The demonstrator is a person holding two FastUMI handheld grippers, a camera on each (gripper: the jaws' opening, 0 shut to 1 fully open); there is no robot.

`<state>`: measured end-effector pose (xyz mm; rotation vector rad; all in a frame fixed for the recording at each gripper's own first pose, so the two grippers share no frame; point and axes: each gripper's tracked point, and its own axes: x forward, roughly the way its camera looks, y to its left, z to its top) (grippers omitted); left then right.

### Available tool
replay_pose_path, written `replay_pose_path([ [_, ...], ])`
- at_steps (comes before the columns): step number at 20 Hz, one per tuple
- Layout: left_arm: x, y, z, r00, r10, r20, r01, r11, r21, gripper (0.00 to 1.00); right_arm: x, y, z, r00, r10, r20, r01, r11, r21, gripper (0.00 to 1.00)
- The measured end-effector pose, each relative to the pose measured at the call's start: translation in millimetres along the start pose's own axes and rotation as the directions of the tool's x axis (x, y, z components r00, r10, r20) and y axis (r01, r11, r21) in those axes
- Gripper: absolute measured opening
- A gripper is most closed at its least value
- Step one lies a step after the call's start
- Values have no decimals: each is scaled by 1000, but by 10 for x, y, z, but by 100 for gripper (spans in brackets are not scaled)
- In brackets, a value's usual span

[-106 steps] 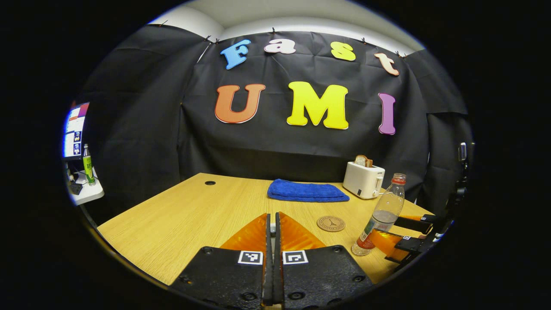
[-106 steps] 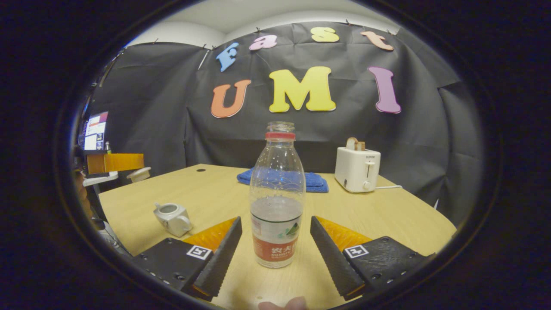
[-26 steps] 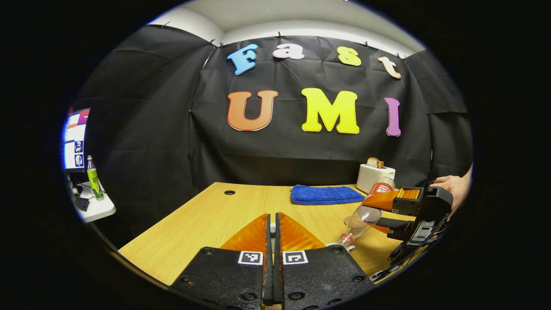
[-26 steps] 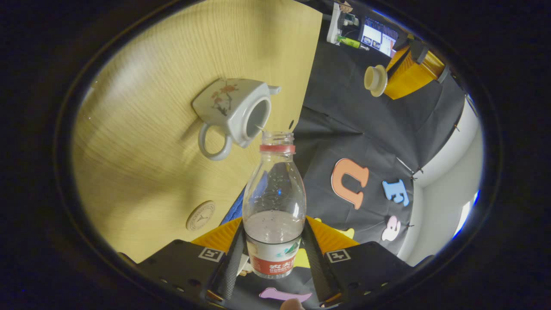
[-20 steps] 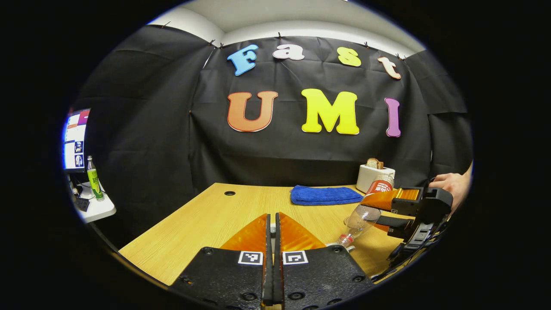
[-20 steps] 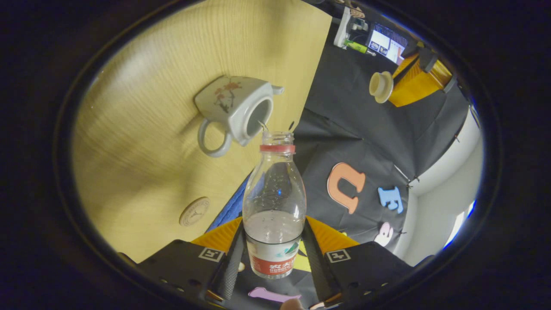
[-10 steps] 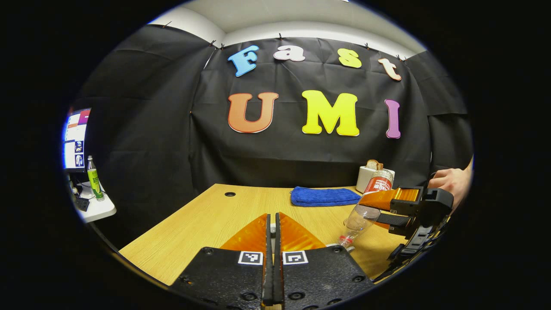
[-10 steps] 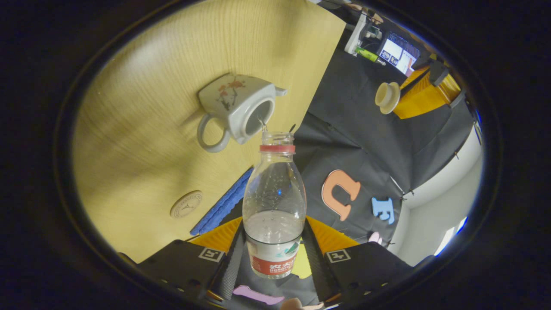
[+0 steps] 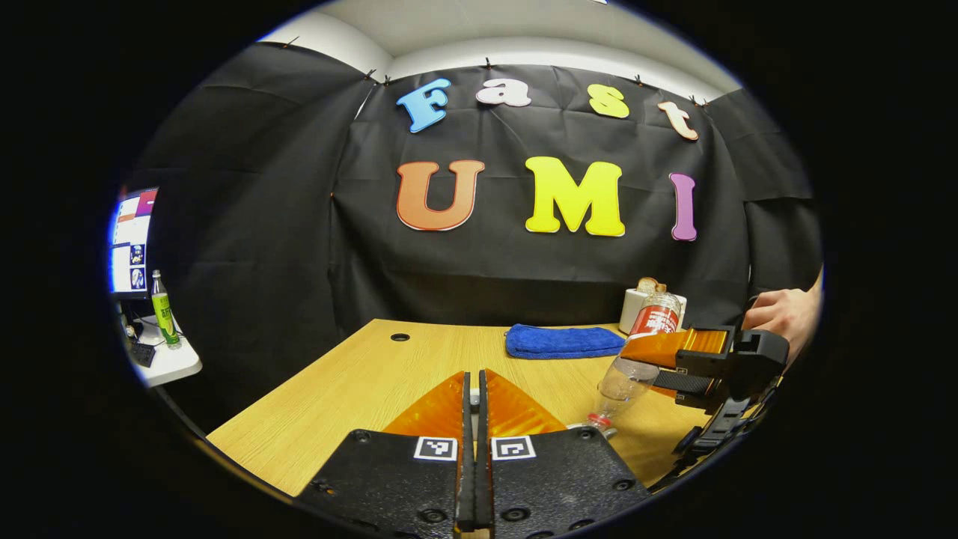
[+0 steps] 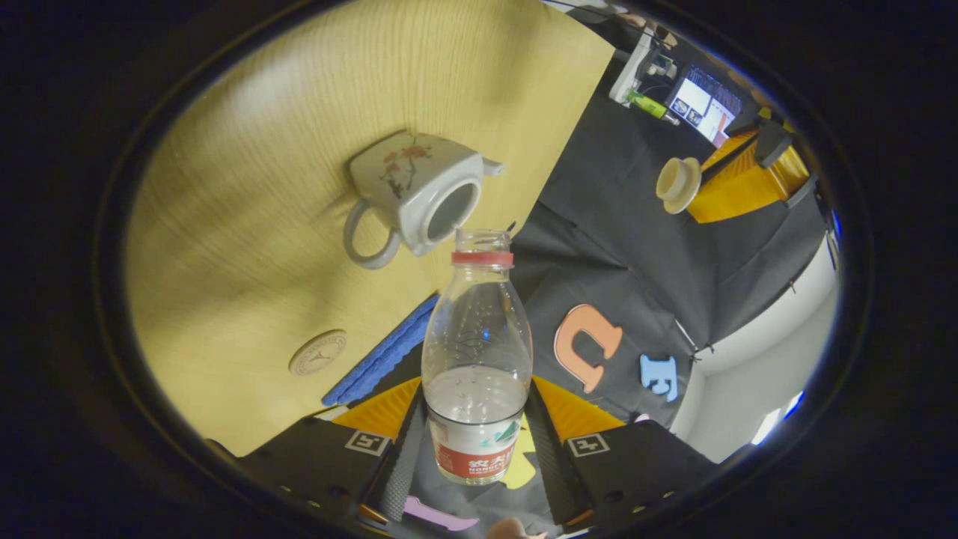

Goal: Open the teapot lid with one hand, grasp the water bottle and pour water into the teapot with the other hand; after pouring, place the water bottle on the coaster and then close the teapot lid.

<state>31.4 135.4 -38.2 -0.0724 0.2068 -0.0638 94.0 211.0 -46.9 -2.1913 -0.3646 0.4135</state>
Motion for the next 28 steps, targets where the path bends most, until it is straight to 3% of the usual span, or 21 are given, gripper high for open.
replay_pose_path([
  [3,-1,-3,23,1000,0,3,0,1000,-1,3,26,-7,-9,1000,-4,1,4,1000,24,69],
  [6,0,-4,16,1000,4,2,-4,1000,2,2,46,9,-25,1000,3,-5,-3,999,43,72],
  [9,-17,-14,32,1000,5,3,-5,1000,6,3,46,144,-48,999,53,3,-53,985,167,71],
  [11,-38,11,71,1000,14,13,-14,1000,6,3,47,282,-34,995,98,23,-100,939,330,71],
  [14,-82,-19,165,999,9,37,-9,1000,-6,3,18,343,21,992,118,38,-120,839,530,71],
  [19,-100,-63,190,999,8,48,-8,1000,9,2,-38,304,68,990,108,93,-140,615,776,73],
  [21,-97,-108,186,999,2,47,-3,1000,26,2,-35,210,-72,993,81,84,-113,492,864,73],
  [23,-87,-156,175,999,-3,46,1,999,41,3,-12,210,-160,993,90,81,-105,314,944,73],
  [26,-68,-232,159,999,-15,41,13,999,51,3,31,191,-266,988,119,100,-98,-25,995,71],
  [27,-67,-253,151,999,-19,42,17,998,54,3,6,199,-371,989,121,86,-73,-103,992,71],
  [28,-68,-269,160,999,-22,43,19,998,56,3,82,256,-468,991,120,67,-48,-156,987,73],
])
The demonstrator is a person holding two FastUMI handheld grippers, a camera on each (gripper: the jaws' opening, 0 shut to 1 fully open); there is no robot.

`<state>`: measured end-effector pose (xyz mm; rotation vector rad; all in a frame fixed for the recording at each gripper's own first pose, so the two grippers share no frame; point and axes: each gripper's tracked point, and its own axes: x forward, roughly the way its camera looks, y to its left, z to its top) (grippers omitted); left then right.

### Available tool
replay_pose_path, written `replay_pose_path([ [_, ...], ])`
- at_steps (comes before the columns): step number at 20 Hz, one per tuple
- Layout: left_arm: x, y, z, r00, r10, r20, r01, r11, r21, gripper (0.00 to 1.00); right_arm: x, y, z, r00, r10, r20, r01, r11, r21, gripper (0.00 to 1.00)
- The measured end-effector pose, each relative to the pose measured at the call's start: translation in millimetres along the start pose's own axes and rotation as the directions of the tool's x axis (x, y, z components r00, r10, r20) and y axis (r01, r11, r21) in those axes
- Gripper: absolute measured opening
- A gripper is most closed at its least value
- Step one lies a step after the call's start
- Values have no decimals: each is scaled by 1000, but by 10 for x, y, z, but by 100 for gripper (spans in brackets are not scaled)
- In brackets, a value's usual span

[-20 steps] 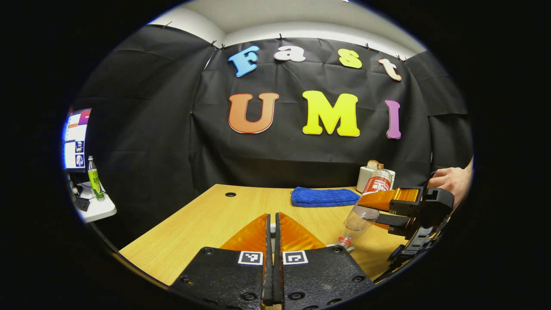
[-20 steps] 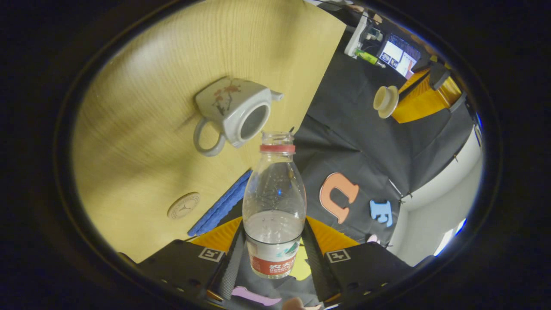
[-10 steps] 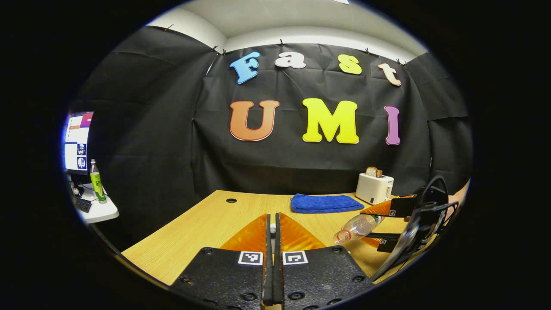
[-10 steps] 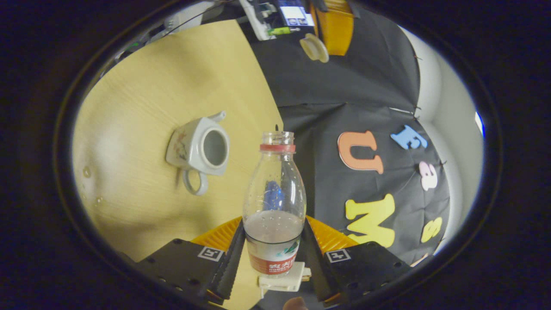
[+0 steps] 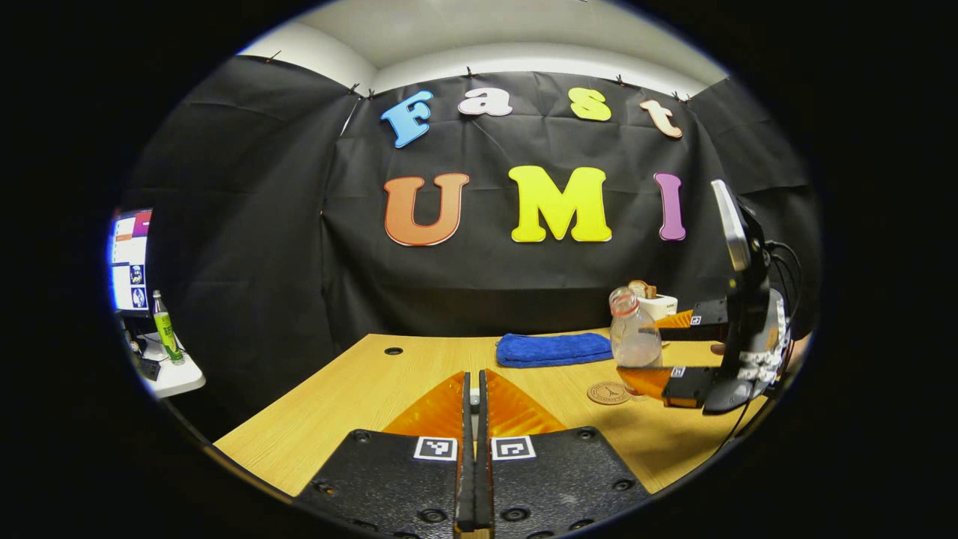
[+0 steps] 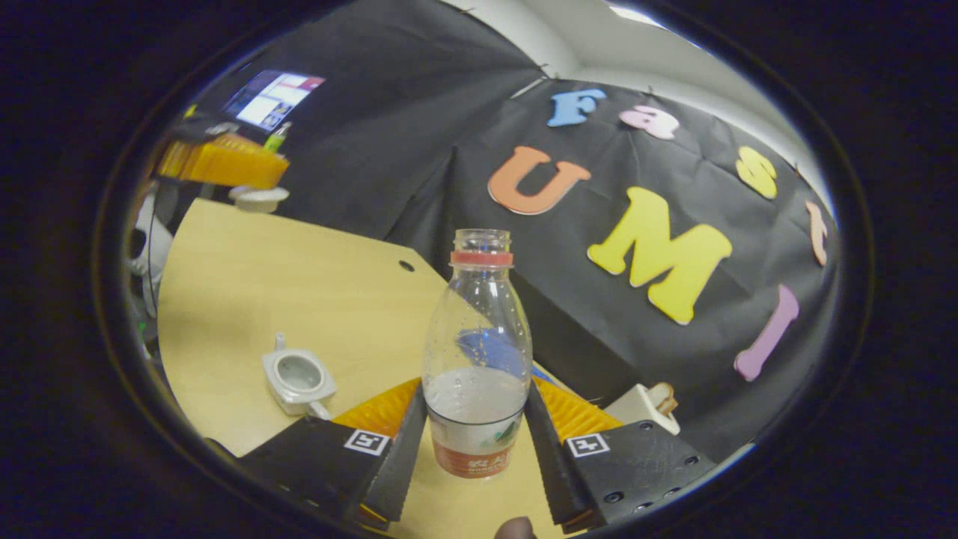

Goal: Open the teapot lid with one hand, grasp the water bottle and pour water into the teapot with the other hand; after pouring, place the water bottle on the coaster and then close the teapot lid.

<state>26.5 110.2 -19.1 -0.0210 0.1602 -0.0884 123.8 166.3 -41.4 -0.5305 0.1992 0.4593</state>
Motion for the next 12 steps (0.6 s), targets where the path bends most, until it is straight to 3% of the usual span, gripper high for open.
replay_pose_path([
  [2,-8,-6,1,1000,-1,3,1,1000,1,3,77,-181,-82,1000,-19,-3,19,992,123,71],
  [6,0,32,-2,1000,5,-2,-5,1000,-10,3,353,-396,-277,999,-38,-5,37,922,385,71],
  [8,10,25,-29,1000,5,-11,-5,1000,-1,2,512,-421,-406,999,-45,-21,49,899,434,72],
  [12,-3,16,-49,1000,0,-14,0,1000,12,3,790,-471,-537,997,-80,-17,80,887,455,71],
])
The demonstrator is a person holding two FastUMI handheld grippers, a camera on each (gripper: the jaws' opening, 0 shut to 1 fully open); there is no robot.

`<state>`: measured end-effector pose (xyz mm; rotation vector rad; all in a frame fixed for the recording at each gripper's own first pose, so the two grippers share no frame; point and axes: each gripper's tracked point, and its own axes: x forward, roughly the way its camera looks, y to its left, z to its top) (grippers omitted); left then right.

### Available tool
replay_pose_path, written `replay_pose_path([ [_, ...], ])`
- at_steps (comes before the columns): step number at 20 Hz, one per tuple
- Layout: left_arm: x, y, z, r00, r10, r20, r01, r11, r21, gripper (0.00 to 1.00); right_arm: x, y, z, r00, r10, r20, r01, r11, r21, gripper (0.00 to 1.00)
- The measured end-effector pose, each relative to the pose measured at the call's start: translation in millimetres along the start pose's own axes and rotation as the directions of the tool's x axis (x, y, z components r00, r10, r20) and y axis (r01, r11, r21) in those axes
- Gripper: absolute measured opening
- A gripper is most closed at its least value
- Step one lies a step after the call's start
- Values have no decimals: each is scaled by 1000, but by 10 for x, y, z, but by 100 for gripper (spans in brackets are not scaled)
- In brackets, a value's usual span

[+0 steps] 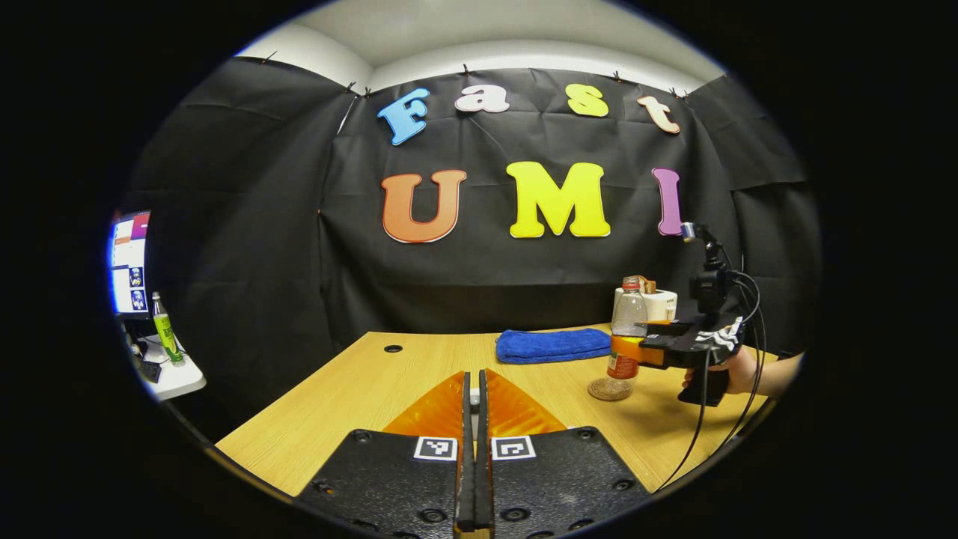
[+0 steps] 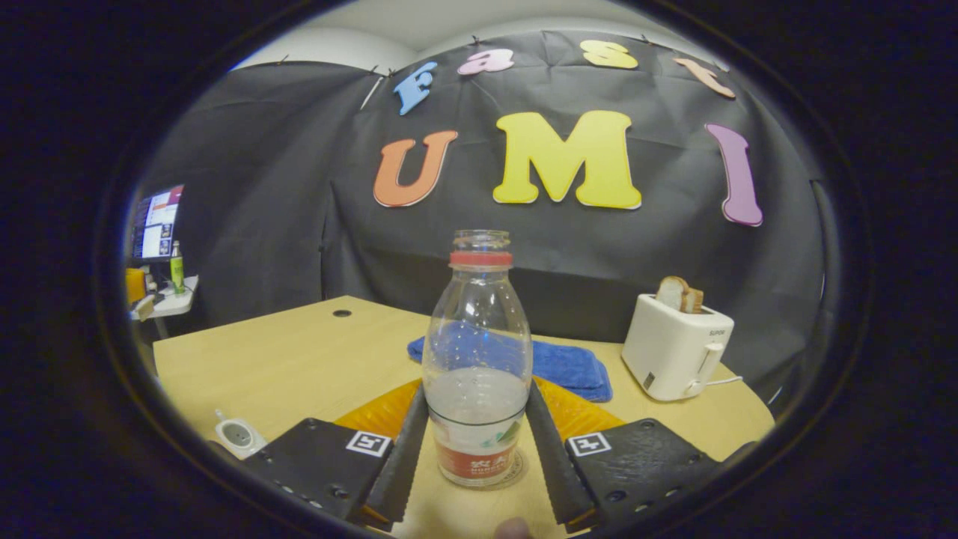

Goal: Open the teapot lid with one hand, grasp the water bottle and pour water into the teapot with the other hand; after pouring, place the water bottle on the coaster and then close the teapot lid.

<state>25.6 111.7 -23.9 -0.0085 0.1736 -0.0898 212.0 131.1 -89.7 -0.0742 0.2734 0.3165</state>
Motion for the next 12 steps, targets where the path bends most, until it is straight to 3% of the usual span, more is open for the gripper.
replay_pose_path([
  [12,40,62,-47,1000,12,-13,-12,1000,-2,3,185,-148,-193,1000,-12,-22,13,997,82,75],
])
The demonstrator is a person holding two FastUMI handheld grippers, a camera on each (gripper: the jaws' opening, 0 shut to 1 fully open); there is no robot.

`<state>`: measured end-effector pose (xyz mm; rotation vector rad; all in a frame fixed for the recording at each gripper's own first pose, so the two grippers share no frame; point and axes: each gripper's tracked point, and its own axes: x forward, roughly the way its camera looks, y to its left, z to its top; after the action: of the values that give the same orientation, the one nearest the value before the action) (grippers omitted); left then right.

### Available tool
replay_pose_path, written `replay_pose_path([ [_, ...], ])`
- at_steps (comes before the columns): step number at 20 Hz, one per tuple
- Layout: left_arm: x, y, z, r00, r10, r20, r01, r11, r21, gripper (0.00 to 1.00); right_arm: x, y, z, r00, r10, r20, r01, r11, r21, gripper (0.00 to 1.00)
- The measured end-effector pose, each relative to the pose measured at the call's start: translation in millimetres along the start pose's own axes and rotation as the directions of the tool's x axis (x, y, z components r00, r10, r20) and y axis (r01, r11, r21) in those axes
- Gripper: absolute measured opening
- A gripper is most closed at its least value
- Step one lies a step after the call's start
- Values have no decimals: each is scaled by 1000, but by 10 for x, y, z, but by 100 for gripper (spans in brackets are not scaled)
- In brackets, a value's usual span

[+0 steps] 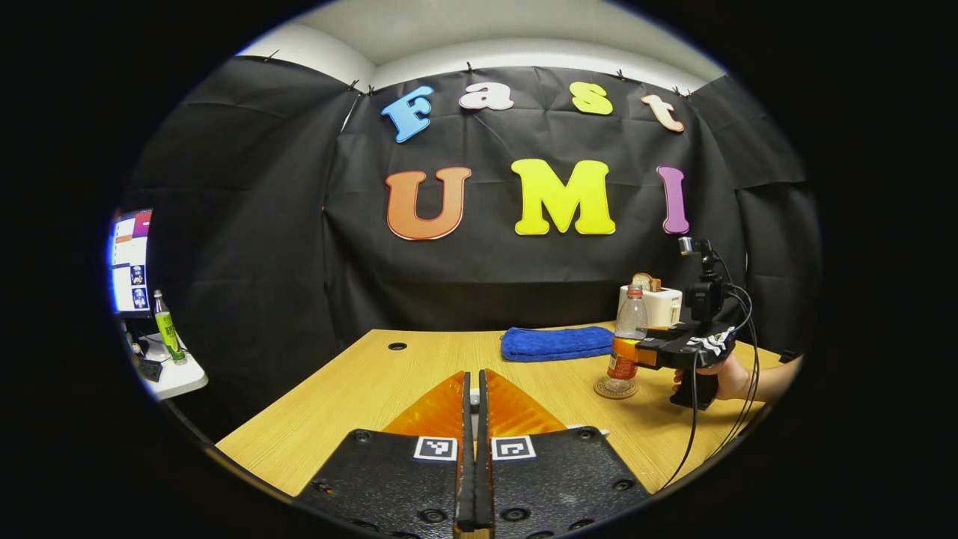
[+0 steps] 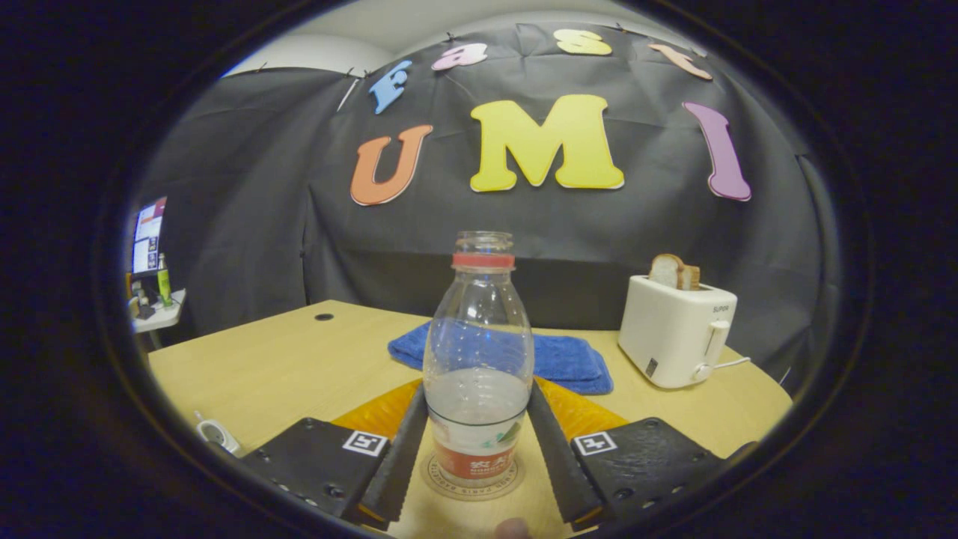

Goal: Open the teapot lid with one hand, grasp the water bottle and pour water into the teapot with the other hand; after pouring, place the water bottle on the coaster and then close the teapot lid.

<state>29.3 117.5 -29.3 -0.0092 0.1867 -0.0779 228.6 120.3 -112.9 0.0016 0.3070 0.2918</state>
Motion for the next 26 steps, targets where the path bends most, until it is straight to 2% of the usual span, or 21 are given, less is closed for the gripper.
replay_pose_path([
  [2,3,-20,-14,1000,-4,-2,4,1000,4,3,-15,9,-24,1000,7,-6,-7,1000,14,80],
  [3,10,-31,-16,1000,-6,-3,6,1000,5,3,-24,-3,-32,1000,6,-8,-6,1000,12,90],
  [5,2,-46,-9,1000,-7,-3,7,1000,4,3,-45,-14,-25,1000,3,-10,-2,1000,10,94],
  [7,2,-44,-2,1000,-4,2,4,1000,5,3,-93,-13,-16,1000,8,-12,-8,1000,20,95],
  [8,17,-50,-1,1000,-3,3,3,1000,4,7,-144,3,-22,1000,19,-14,-19,999,28,95],
  [9,35,-73,-8,1000,-3,3,3,1000,3,7,-222,9,-6,1000,30,-7,-29,999,35,95],
  [10,37,-113,-23,1000,-5,2,5,1000,-1,3,-315,-5,7,1000,31,-3,-31,999,37,95],
  [12,59,-224,-40,1000,-5,5,5,1000,-12,3,-554,-97,9,1000,24,1,-24,999,48,95],
  [19,302,-803,-419,997,-66,-40,65,997,-37,3,-1632,-576,75,989,-106,107,100,993,60,94],
  [22,404,-945,-505,995,-80,-55,77,995,-64,2,-1887,-714,62,979,-146,141,135,987,85,96],
  [23,428,-970,-538,995,-81,-57,77,995,-70,3,-1942,-772,47,976,-159,148,147,985,91,92],
  [26,500,-993,-668,995,-70,-77,65,995,-73,3,-2027,-959,-6,967,-198,159,184,978,96,92],
])
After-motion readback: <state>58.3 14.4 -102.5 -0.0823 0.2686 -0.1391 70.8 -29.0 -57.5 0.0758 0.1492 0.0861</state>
